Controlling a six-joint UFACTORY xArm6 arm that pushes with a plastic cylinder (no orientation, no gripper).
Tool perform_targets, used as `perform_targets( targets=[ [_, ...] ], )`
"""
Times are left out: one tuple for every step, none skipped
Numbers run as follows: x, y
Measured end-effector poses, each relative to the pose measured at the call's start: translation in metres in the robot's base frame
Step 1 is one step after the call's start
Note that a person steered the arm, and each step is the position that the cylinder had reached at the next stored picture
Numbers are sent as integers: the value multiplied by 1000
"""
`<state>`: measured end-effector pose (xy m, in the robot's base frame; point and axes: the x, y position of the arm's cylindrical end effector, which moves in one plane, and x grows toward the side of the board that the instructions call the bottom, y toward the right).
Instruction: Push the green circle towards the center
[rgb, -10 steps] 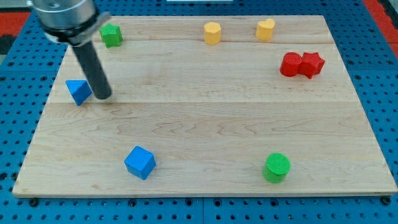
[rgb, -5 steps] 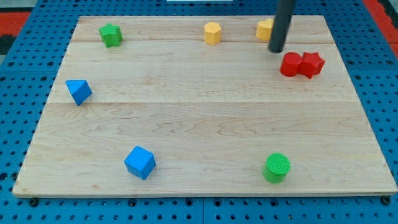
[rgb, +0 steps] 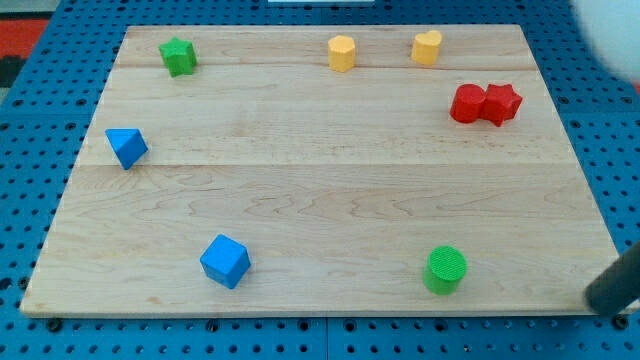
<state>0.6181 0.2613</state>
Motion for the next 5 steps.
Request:
perform_targets(
  targets=[
    [-1, -90],
    [-4, -154],
    [-71, -159],
    [-138, -141],
    [-122, -166]
  ],
)
